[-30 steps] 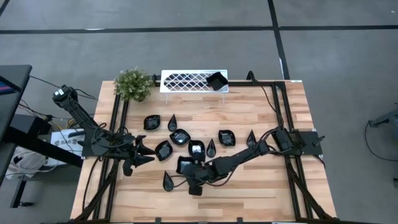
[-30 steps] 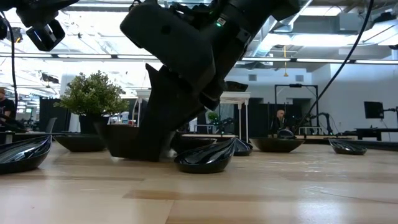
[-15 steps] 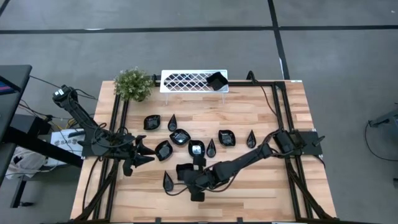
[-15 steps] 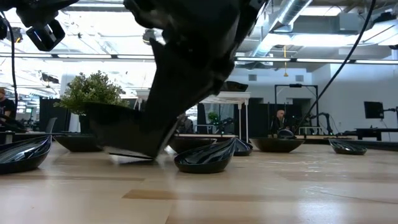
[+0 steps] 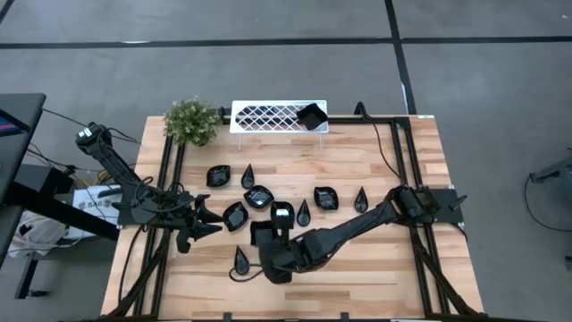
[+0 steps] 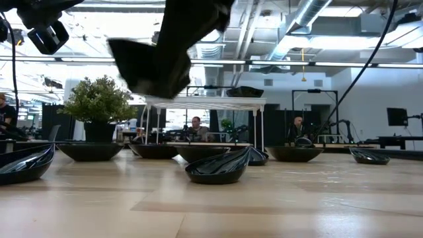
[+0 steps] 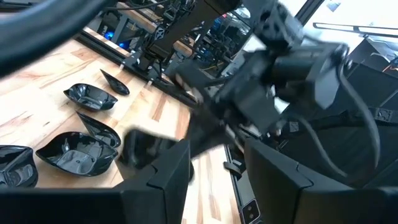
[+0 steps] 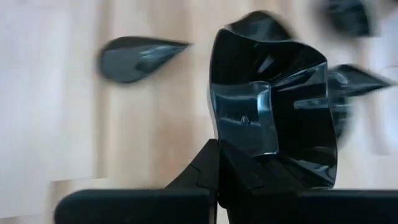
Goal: Pick & Place Mini shaped plates
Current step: Put the distorted square plate on the top of the distorted square plates on the shelf
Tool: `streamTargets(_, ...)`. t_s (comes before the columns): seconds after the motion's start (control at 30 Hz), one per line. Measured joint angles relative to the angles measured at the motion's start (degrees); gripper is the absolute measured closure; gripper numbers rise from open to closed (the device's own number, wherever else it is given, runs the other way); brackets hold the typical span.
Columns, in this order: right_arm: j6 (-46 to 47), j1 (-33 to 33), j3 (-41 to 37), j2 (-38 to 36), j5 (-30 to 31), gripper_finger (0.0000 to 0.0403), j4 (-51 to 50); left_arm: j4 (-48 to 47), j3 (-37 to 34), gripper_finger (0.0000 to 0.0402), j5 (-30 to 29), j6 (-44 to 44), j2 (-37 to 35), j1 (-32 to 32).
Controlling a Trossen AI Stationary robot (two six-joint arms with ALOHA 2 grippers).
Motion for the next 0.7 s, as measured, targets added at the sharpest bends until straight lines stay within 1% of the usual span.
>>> streamTargets(0.2,-3.1,-2.6,9.8,0.0,5.8,0.0402,-10.5,0.4,0.0,0.0247,-0.9,0.0,0.0,0.0)
streamTargets(0.37,-7.0,-5.8,17.7,0.0,11.9,0.0402,-18.3,0.9,0.0,0.0247,-5.4,-1.1,0.0,0.0)
streamTargets(0.47,-11.3,-8.9,22.0,0.0,12.1,0.0402,-23.1,1.2,0.0,0.0247,-7.2,-3.1,0.0,0.2)
streamTargets(0.53,-14.2,-11.4,23.0,-0.4,12.1,0.0402,-25.0,1.3,0.0,0.0247,-6.9,-3.9,0.0,1.0)
streamTargets(0.7,-20.6,-19.1,21.6,-3.3,11.5,0.0402,-29.1,1.5,0.0,0.0247,-6.0,-4.1,0.0,5.3)
